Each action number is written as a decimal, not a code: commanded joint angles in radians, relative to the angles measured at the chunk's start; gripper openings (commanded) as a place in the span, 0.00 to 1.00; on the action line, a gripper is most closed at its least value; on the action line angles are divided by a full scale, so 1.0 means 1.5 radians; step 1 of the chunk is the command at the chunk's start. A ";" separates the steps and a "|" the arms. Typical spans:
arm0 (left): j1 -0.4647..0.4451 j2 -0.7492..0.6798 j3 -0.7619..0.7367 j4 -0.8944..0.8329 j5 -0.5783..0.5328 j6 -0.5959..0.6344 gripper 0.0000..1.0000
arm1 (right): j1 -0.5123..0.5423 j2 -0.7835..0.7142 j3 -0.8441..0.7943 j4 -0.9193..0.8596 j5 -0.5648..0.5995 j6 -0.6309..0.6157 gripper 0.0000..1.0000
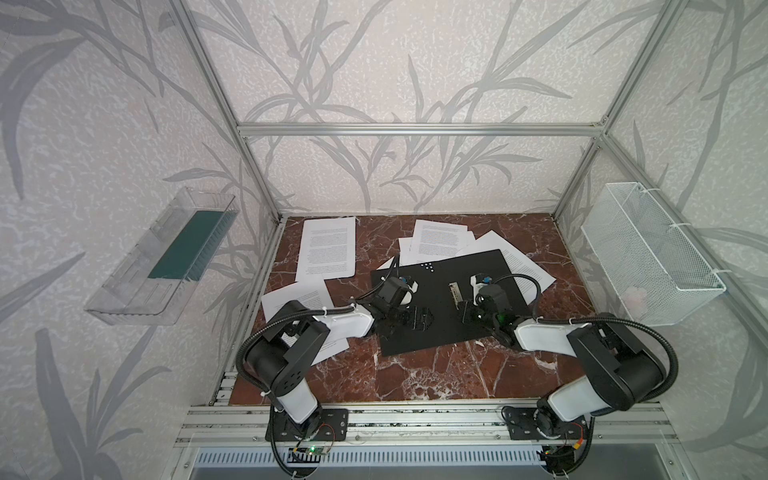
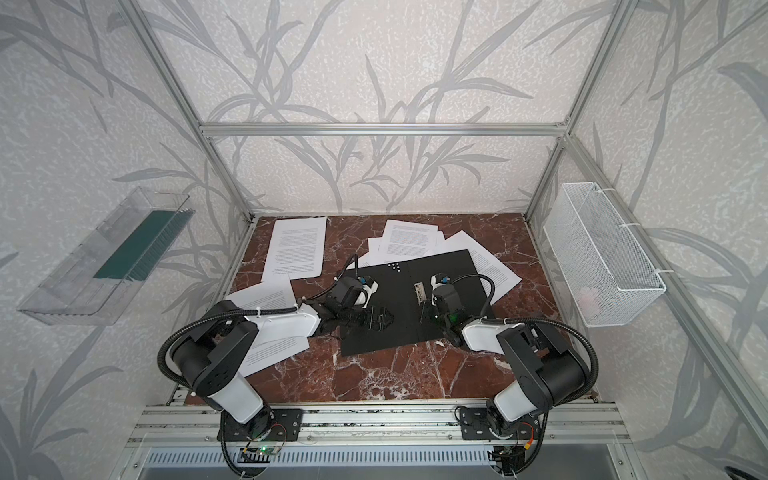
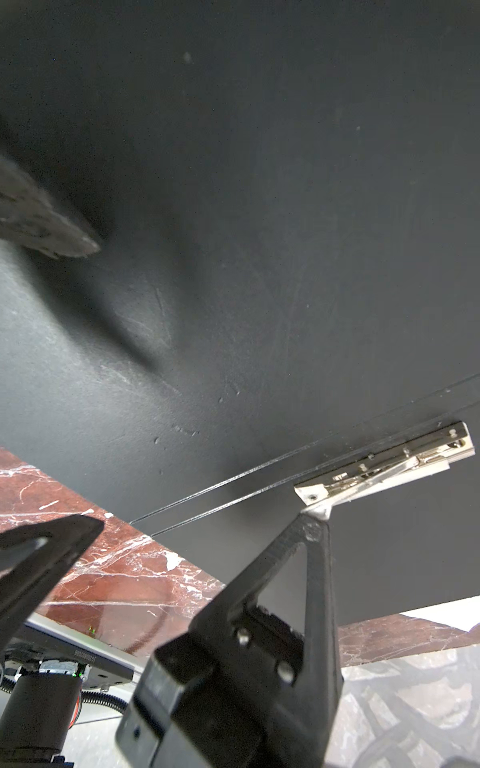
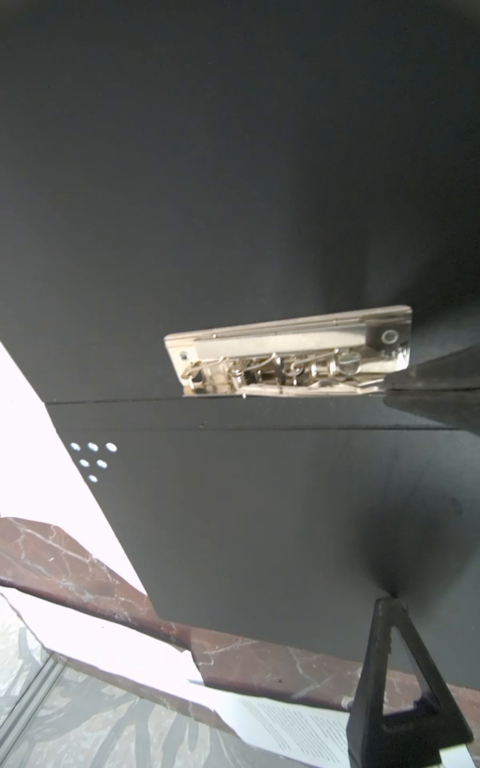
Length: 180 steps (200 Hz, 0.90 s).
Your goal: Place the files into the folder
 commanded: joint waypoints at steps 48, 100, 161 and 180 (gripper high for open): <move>0.000 0.054 -0.023 -0.124 -0.045 -0.001 0.98 | -0.003 -0.169 -0.039 -0.112 -0.003 -0.016 0.33; 0.000 0.059 -0.022 -0.112 -0.020 -0.001 0.98 | 0.000 -0.210 -0.076 -0.126 0.005 -0.015 0.34; -0.004 -0.036 -0.059 -0.050 0.031 0.004 0.98 | 0.091 -0.214 -0.037 -0.177 0.062 -0.042 0.73; -0.005 -0.126 -0.087 -0.052 -0.012 0.015 0.98 | 0.112 -0.220 -0.015 -0.194 0.065 -0.047 0.80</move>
